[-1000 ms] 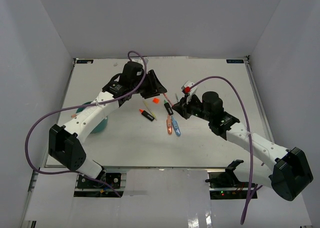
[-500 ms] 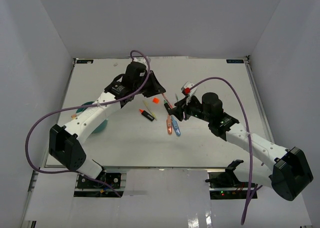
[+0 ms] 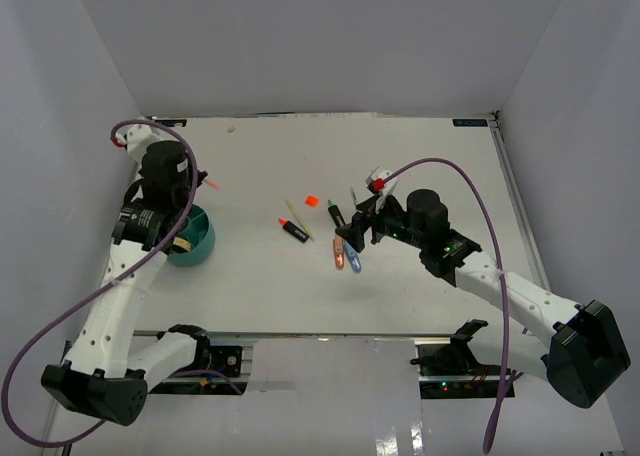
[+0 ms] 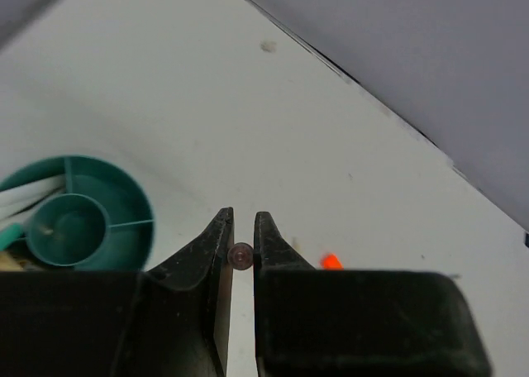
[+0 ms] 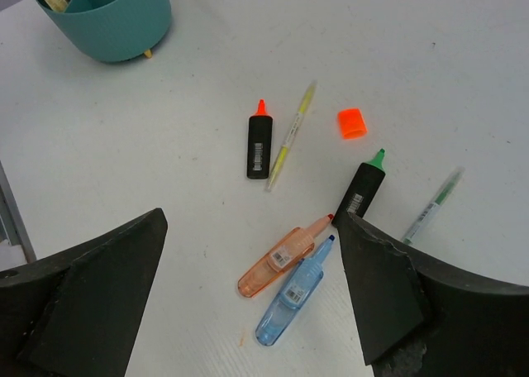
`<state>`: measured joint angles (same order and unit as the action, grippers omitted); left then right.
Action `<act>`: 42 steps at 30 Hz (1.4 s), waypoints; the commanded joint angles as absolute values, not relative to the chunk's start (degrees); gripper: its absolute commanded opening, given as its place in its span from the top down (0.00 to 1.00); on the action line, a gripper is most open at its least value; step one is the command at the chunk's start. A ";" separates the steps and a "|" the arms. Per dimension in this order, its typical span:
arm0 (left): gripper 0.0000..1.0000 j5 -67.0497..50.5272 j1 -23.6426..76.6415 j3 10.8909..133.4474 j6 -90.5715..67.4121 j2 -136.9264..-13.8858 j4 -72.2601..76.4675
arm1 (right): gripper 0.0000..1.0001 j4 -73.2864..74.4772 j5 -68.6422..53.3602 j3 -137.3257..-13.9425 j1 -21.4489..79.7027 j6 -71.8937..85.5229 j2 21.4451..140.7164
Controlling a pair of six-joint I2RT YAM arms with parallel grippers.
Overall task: Sort the stationery into containers
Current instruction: Place the pen in the storage box.
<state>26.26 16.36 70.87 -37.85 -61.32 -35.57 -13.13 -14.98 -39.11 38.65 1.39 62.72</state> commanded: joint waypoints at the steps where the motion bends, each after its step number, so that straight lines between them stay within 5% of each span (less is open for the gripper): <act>1: 0.98 36.20 12.06 68.65 -34.20 -58.19 -39.64 | 0.10 -14.06 -14.68 -38.32 38.67 1.14 61.61; 18: 0.96 31.57 -5.88 52.74 -31.28 -55.72 -27.51 | 0.10 -14.15 -13.89 -35.25 38.50 0.26 59.15; 34: 0.30 23.38 -8.35 52.82 -31.64 -58.80 -30.84 | 0.00 -4.84 -1.87 -42.44 38.41 1.93 67.41; 42: 0.02 14.79 -8.26 58.27 -28.75 -58.36 -35.94 | 0.47 4.91 5.97 -51.06 37.44 7.28 79.88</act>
